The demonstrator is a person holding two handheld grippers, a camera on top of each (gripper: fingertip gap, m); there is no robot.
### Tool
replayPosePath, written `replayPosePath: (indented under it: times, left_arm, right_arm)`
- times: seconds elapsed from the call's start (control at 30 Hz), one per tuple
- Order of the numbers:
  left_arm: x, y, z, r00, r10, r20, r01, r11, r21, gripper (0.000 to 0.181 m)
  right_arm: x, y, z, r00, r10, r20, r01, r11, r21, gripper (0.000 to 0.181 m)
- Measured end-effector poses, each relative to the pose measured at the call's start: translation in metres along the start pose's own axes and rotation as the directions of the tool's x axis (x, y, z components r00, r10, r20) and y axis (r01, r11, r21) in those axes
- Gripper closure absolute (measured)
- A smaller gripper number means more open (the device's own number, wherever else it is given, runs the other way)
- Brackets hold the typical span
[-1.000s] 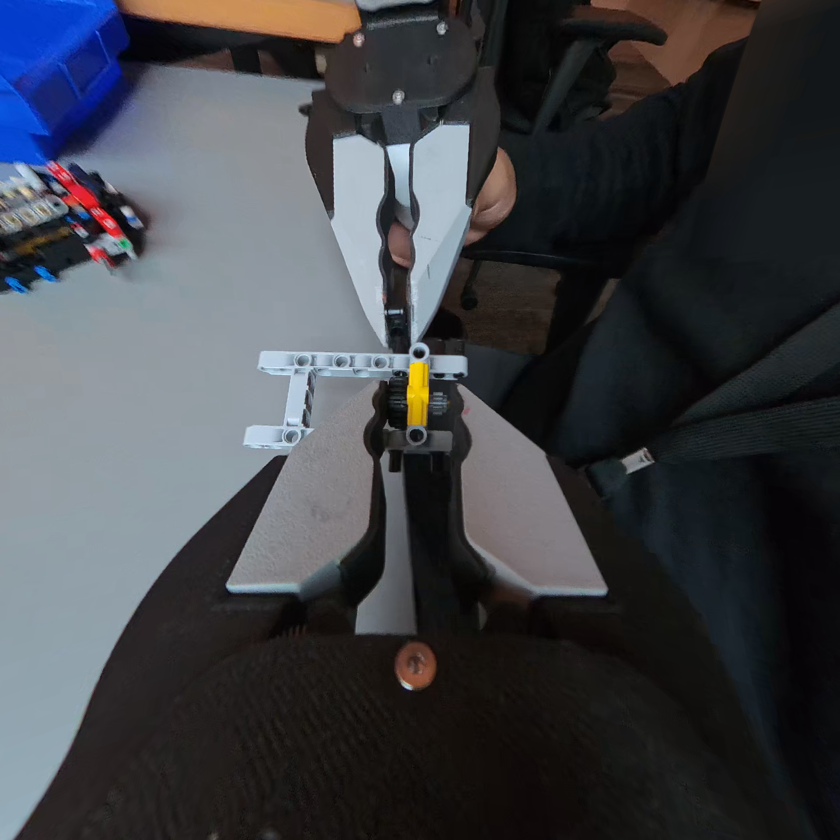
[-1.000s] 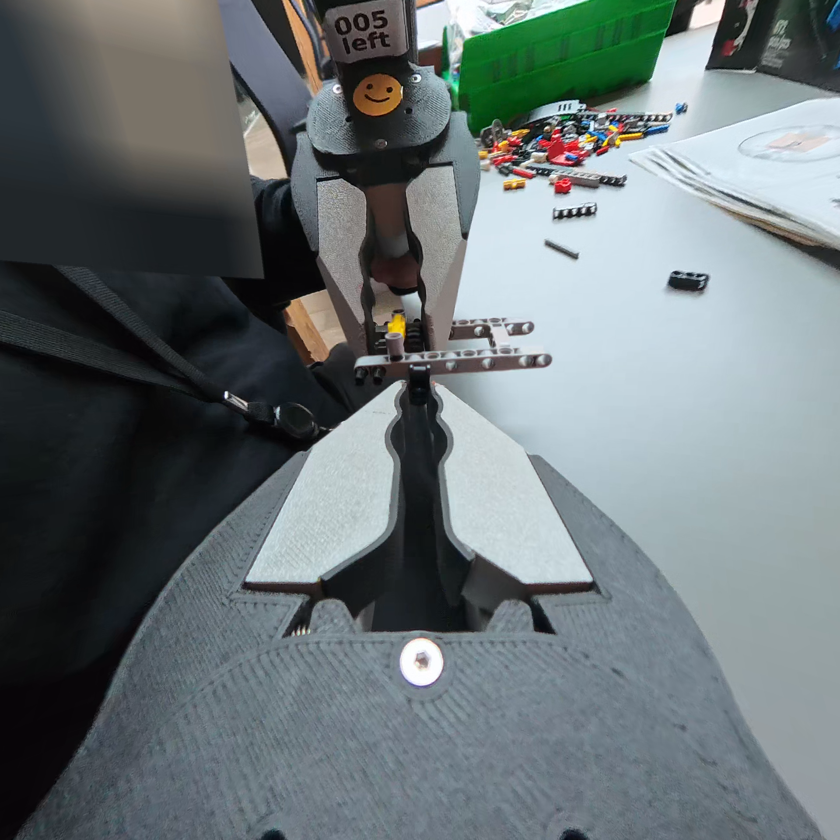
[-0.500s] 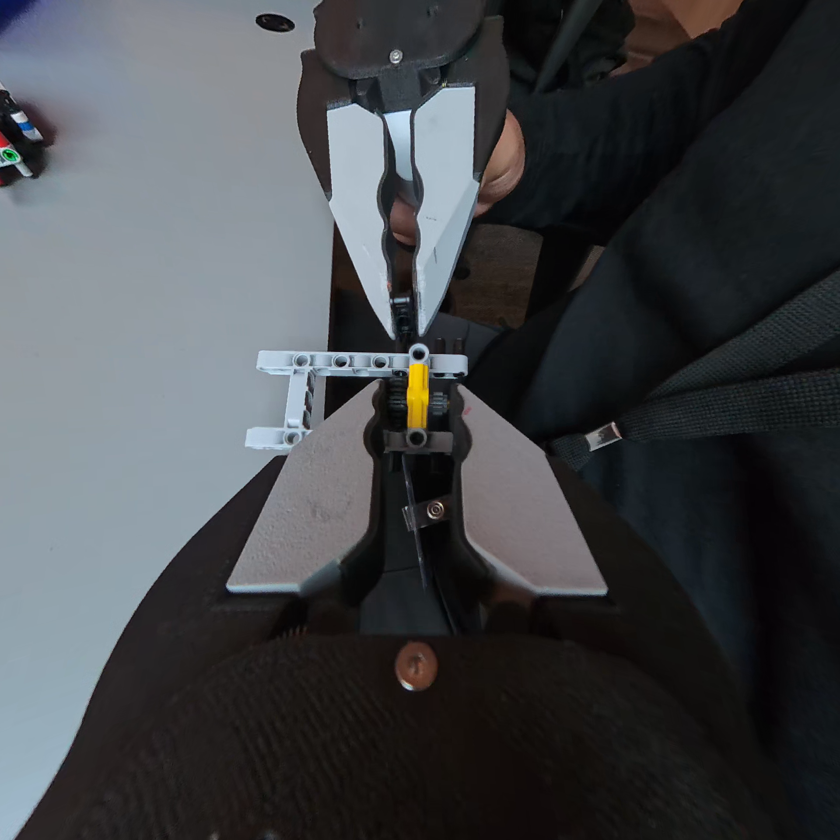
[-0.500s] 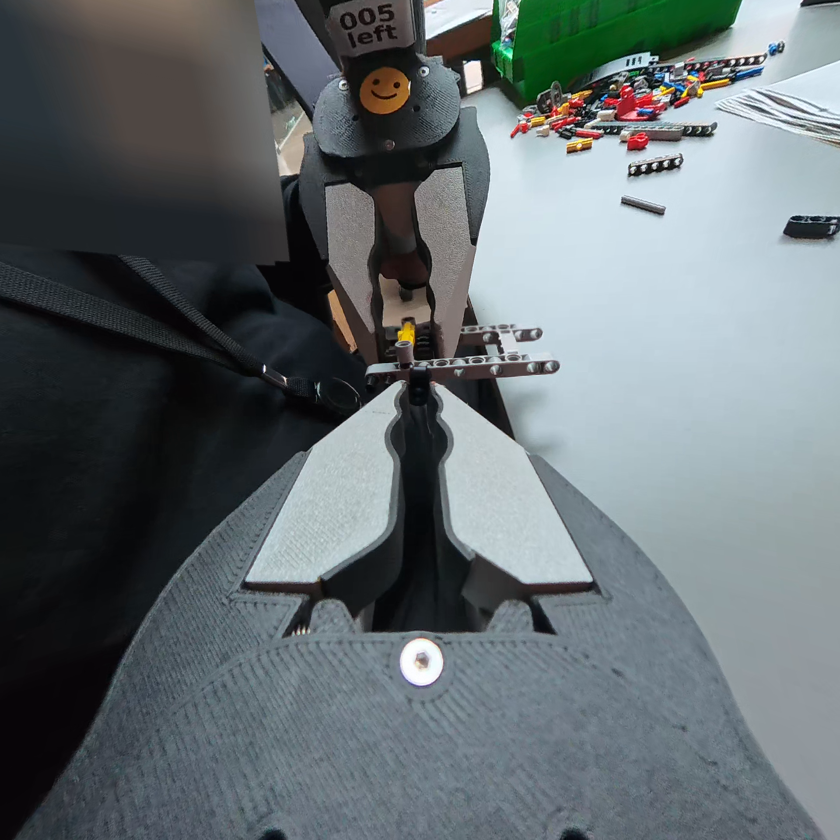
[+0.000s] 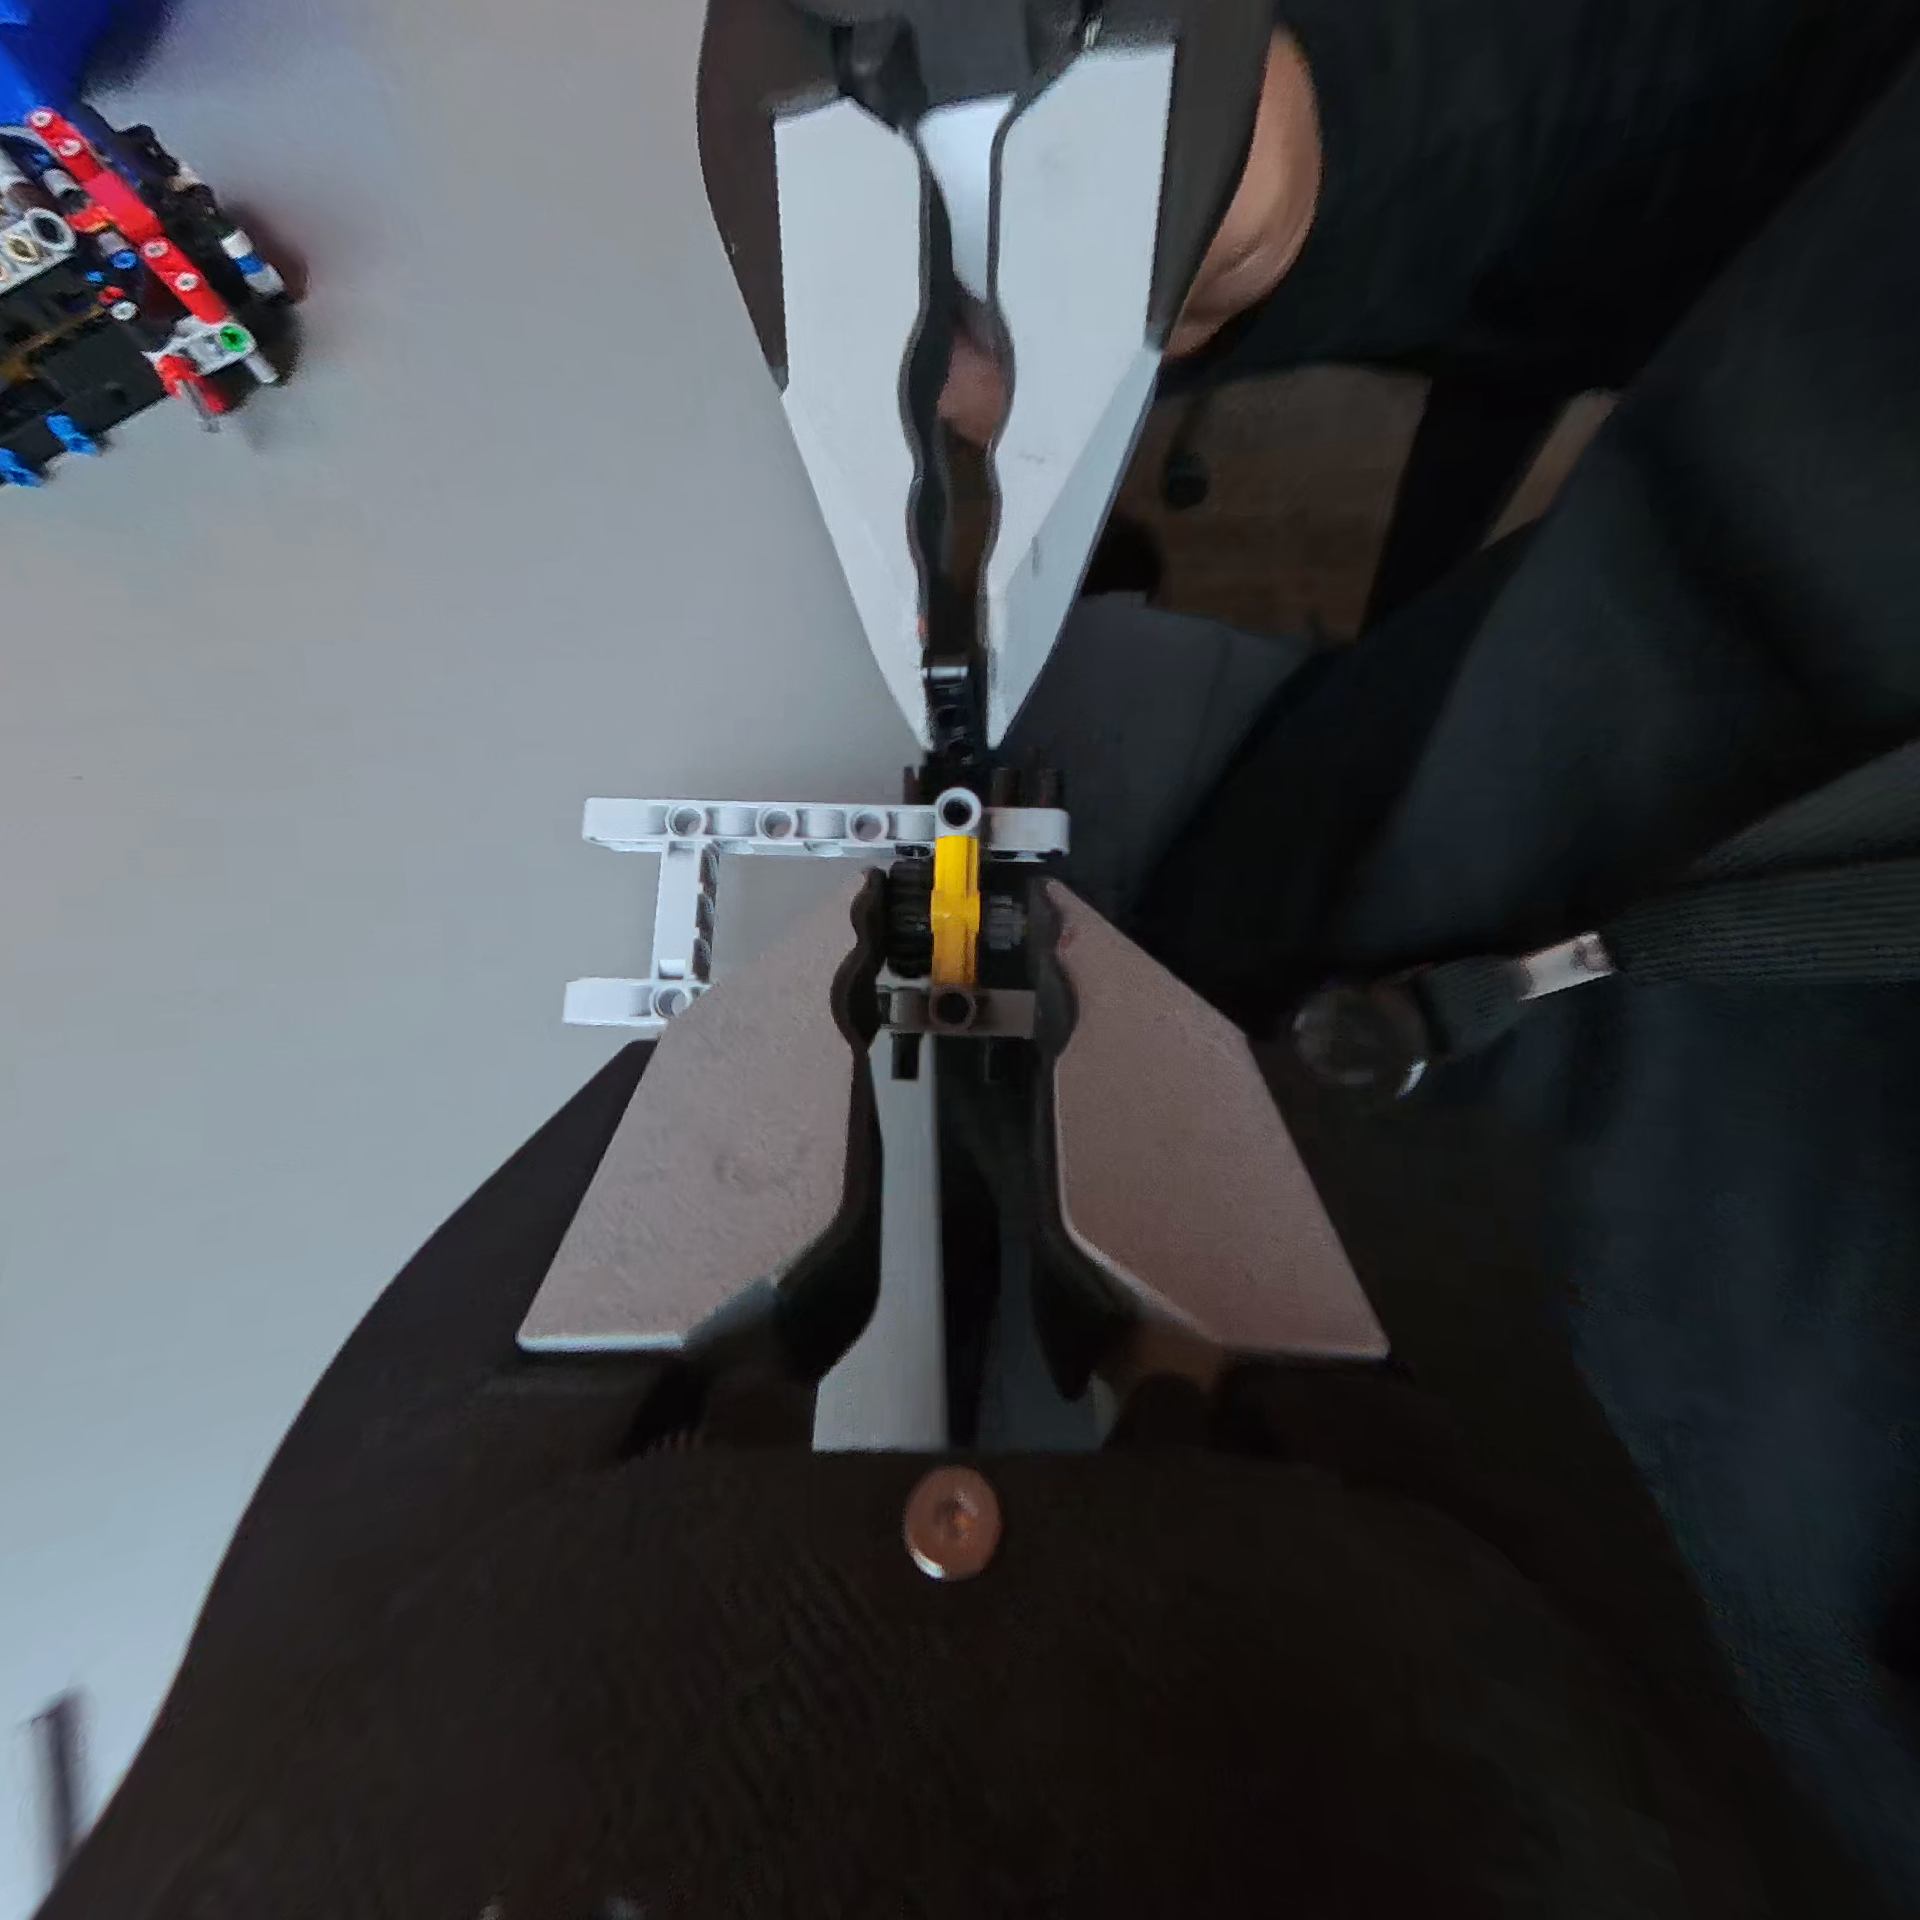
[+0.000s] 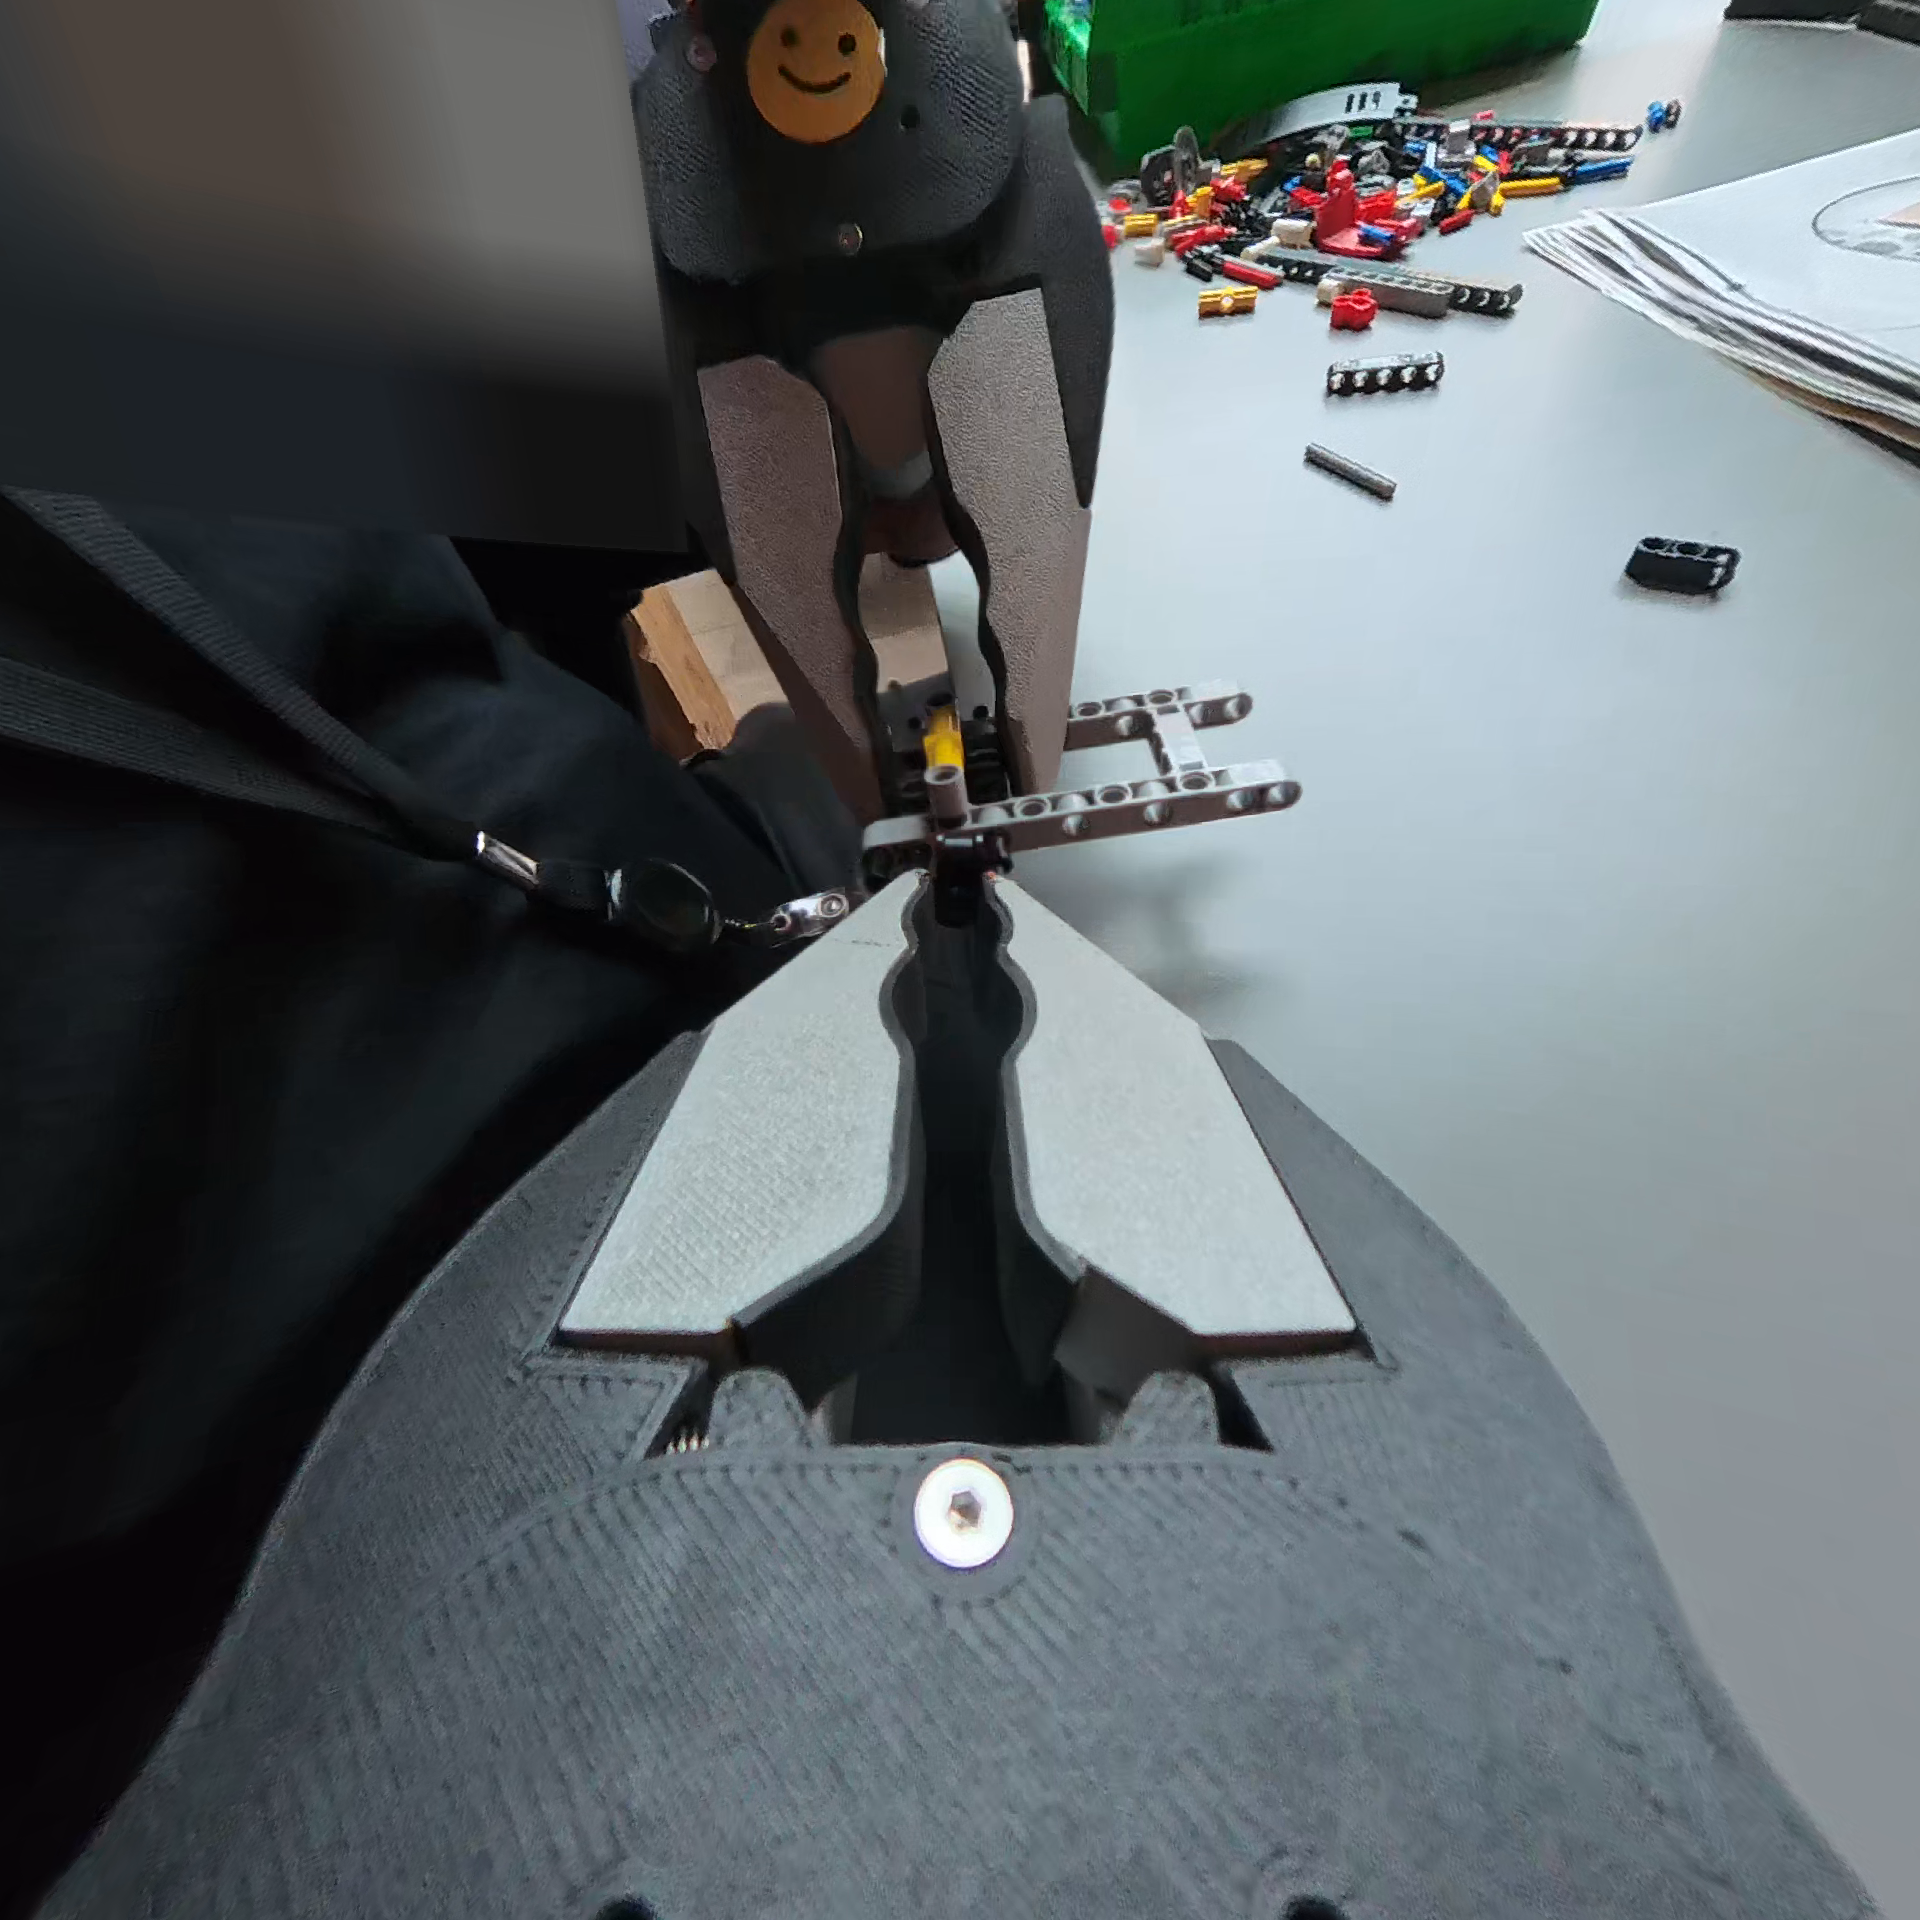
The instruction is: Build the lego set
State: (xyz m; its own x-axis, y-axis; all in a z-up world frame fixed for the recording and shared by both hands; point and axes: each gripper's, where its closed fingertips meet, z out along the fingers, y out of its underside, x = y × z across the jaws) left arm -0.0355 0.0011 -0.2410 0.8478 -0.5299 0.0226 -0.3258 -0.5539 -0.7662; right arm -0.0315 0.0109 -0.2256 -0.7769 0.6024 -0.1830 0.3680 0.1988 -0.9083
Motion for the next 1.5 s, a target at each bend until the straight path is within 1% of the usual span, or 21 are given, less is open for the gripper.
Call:
replayPosePath:
  times: [0.03, 0.13, 0.33, 0.43, 0.53, 0.67, 0.8, 0.93, 1.0, 1.1, 1.2, 1.27, 1.33, 1.5]
  left_arm:
    - [-0.004, 0.002, 0.001, 1.000, 0.028, 0.005, -0.028, 0.999, -0.026, 0.157]
    - [-0.011, 0.002, 0.003, 0.998, 0.058, -0.001, -0.058, 0.997, -0.040, 0.157]
    - [-0.012, 0.001, 0.004, 0.998, 0.058, -0.014, -0.057, 0.998, 0.011, 0.157]
    - [-0.012, -0.003, 0.003, 0.998, 0.053, -0.021, -0.052, 0.998, 0.046, 0.157]
    - [-0.012, -0.004, 0.002, 0.998, 0.048, -0.027, -0.046, 0.997, 0.056, 0.157]
    - [-0.012, 0.000, 0.004, 0.998, 0.048, -0.039, -0.046, 0.998, 0.048, 0.157]
    - [-0.015, 0.004, 0.007, 0.997, 0.061, -0.038, -0.060, 0.998, 0.032, 0.157]
    - [-0.014, 0.010, 0.010, 0.996, 0.050, -0.069, -0.049, 0.999, 0.013, 0.158]
    - [-0.013, 0.011, 0.011, 0.995, 0.065, -0.069, -0.066, 0.998, 0.000, 0.158]
    - [-0.012, 0.009, 0.009, 0.994, 0.082, -0.069, -0.081, 0.997, 0.020, 0.158]
    - [-0.007, -0.001, 0.000, 0.991, 0.053, -0.125, -0.040, 0.994, 0.104, 0.158]
    - [-0.007, 0.000, 0.000, 0.989, 0.031, -0.144, -0.017, 0.995, 0.098, 0.158]
    - [-0.006, 0.001, 0.002, 0.987, 0.031, -0.155, -0.017, 0.996, 0.089, 0.158]
    - [-0.007, 0.001, 0.004, 0.990, 0.038, -0.136, -0.027, 0.996, 0.083, 0.158]
  right_arm:
    - [0.004, -0.001, 0.001, 1.000, -0.009, -0.014, 0.009, 1.000, -0.003, 0.177]
    - [0.011, -0.002, 0.002, 0.999, -0.033, -0.039, 0.032, 0.999, -0.025, 0.177]
    - [0.017, 0.002, 0.002, 0.995, -0.057, -0.077, 0.055, 0.998, -0.033, 0.177]
    - [0.019, 0.001, 0.002, 0.996, -0.046, -0.081, 0.044, 0.999, -0.021, 0.177]
    - [0.019, 0.001, 0.002, 0.995, -0.050, -0.082, 0.048, 0.999, -0.020, 0.177]
    - [0.020, 0.002, 0.003, 0.995, -0.049, -0.086, 0.047, 0.999, -0.025, 0.178]
    - [0.023, 0.007, 0.006, 0.996, -0.032, -0.088, 0.027, 0.998, -0.060, 0.177]
    - [0.023, 0.015, 0.009, 0.995, -0.052, -0.087, 0.043, 0.994, -0.105, 0.177]
    - [0.022, 0.017, 0.010, 0.995, -0.057, -0.082, 0.047, 0.992, -0.115, 0.177]
    - [0.019, 0.014, 0.009, 0.997, -0.054, -0.063, 0.049, 0.995, -0.085, 0.177]
    - [0.013, 0.005, 0.007, 0.996, -0.075, -0.050, 0.075, 0.997, -0.018, 0.179]
    - [0.014, 0.003, 0.007, 0.994, -0.084, -0.068, 0.084, 0.996, -0.008, 0.178]
    - [0.013, -0.004, 0.006, 0.995, -0.080, -0.067, 0.082, 0.996, 0.042, 0.178]
    - [0.014, -0.001, 0.006, 0.996, -0.066, -0.058, 0.067, 0.997, 0.027, 0.177]
